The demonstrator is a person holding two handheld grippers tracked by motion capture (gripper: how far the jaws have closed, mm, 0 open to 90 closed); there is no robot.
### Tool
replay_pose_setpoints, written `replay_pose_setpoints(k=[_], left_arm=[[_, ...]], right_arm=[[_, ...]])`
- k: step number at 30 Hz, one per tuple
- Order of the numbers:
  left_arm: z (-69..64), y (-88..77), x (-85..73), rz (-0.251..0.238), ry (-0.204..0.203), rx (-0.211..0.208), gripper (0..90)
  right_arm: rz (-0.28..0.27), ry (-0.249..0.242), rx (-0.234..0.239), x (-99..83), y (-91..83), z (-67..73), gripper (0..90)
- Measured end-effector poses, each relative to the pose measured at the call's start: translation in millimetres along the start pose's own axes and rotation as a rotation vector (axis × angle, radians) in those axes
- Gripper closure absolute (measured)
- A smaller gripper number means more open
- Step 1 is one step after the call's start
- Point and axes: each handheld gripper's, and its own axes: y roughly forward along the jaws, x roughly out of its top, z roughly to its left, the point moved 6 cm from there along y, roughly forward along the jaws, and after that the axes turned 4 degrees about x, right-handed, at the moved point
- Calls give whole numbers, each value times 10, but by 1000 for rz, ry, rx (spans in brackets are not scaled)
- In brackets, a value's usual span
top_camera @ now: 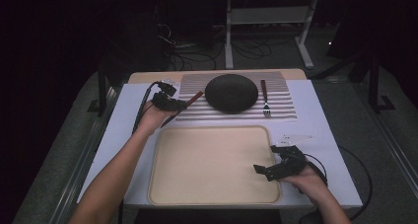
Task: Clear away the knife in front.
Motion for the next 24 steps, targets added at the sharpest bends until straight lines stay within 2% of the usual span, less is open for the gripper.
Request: replay_pose_setpoints(k=[12,13,14,15,19,24], left_arm=[[-379,-284,-338,-22,14,-46,784],[-379,-284,-338,-22,14,-46,785],[-457,-351,-430,-31,12,-48,784],[-457,-351,-430,-31,12,-48,784],[-594,-449,-580,-38,22,-47,784],[-687,-458,-752,-34,13,-43,784]], right_arm=[[0,3,-1,-2,-1,6,0],[0,3,-1,-2,-1,6,0],[2,3,-2,-3,1,5,0],[2,4,-2,-3,1,6,0],[6,3,-3,-5,3,11,0],[2,7,-5,-1,1,9,0]])
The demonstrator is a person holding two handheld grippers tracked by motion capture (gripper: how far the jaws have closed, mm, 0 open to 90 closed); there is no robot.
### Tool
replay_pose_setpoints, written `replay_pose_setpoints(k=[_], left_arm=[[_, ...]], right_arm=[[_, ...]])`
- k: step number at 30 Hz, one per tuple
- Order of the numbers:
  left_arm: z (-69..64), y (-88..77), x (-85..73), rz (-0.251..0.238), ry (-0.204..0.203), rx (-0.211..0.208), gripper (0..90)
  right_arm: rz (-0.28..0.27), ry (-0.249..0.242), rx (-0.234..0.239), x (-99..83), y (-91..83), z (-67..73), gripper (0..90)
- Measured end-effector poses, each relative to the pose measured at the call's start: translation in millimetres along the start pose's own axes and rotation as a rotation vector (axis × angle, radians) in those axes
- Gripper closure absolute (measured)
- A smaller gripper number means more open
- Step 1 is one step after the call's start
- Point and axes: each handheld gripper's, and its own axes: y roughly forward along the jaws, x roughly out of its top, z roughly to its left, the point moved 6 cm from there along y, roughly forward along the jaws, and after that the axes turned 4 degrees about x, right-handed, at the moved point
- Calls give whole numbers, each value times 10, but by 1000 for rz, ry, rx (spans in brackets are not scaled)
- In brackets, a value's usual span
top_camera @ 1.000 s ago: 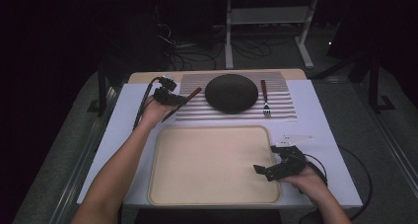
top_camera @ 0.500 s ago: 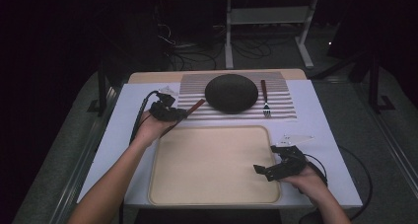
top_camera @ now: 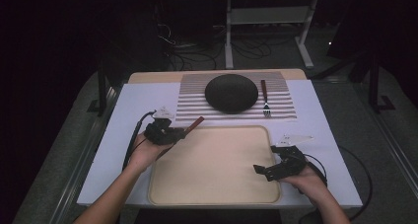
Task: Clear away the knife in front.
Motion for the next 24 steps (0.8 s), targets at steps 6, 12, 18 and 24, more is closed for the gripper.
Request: replay_pose_setpoints(k=[6,12,18,24], left_arm=[[-75,9,-189,26,-6,-7,784],[-103,21,-346,48,-20,-6,784],[-92,45,-442,58,-43,8,783],[-65,55,-473,61,-50,18,771]], right_arm=[[13,-8,-3,-9,15,9,0],[15,-9,-9,-19,12,15,0],[21,-18,-6,-24,15,21,0],[15,-22,-4,-27,3,28,0]])
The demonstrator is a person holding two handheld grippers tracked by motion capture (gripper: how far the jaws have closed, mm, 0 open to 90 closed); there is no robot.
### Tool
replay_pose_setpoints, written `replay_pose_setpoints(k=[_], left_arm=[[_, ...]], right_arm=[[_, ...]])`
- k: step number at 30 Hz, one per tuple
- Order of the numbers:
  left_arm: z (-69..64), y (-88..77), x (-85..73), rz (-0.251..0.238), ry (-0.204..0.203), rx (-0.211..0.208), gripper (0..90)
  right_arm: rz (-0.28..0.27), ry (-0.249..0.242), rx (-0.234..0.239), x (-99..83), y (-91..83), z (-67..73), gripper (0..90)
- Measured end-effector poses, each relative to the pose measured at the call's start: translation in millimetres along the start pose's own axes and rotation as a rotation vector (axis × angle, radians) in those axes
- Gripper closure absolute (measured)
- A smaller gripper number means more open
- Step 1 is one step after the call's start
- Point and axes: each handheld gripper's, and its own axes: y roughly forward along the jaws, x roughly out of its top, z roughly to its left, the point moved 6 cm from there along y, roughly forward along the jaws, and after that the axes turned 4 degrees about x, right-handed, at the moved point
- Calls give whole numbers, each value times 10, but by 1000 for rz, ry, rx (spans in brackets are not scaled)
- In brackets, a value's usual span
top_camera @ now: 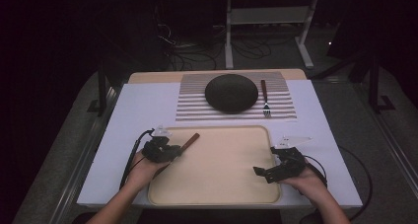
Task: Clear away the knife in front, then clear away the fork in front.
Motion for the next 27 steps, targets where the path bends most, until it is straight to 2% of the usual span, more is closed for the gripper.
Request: replay_pose_setpoints(k=[1,3,6,10,15,19,24,27], left_arm=[[10,-1,0,-1,1,3,771],[20,-10,8,-7,-7,-1,674],[30,-71,59,-37,-9,-17,658],[25,-130,158,-70,3,-46,745],[-26,-81,259,-66,33,-74,900],[-102,0,265,-37,63,-102,900],[-126,86,214,-3,89,-95,900],[-119,110,186,6,86,-100,900]], right_arm=[[1,0,0,-1,0,0,0],[2,-3,-1,-1,-3,3,0],[0,-1,-3,1,-4,1,0],[1,4,-4,-1,-5,-5,0],[4,4,-3,-5,-6,3,0],[2,3,-3,-5,-8,6,0],[2,-1,-1,4,1,2,0],[3,2,-2,12,5,0,0]])
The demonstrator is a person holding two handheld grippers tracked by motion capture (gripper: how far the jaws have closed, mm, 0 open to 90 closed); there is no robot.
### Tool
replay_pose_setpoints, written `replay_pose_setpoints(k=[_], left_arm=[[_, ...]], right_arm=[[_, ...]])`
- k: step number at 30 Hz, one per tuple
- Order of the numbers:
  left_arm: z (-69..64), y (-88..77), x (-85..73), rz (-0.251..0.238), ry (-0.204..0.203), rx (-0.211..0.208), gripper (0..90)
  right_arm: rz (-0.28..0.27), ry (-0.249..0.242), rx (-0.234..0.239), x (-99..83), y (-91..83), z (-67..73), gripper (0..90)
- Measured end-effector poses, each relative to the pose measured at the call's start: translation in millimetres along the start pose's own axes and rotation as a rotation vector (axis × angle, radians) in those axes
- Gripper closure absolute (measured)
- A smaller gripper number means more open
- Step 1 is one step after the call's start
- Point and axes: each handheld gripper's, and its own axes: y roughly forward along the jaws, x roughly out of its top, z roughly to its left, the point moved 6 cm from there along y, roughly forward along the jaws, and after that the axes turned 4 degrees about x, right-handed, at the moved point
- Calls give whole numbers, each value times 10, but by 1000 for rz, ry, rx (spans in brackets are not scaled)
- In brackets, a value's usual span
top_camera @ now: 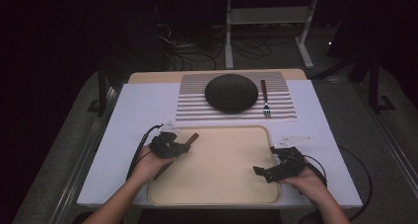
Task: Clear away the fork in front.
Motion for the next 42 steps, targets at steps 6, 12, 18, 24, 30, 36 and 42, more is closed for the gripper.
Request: replay_pose_setpoints(k=[6,12,18,24,30,36,42], left_arm=[[49,14,-43,16,-6,16,900],[107,8,-64,22,-21,35,900],[178,-21,-87,15,-49,51,900],[241,-71,-132,15,-65,55,900],[285,-117,-172,17,-79,66,900],[327,-132,-179,12,-91,77,900],[383,-155,-196,12,-100,90,900]], right_arm=[[1,3,-5,-1,-2,1,0],[-3,-4,3,-5,-9,18,0],[-11,0,5,-12,-32,19,0],[-2,-7,2,-12,-11,17,0],[-1,1,0,-16,-14,10,0],[-3,-3,1,-15,-14,12,0],[-2,-3,2,-14,-13,11,0]])
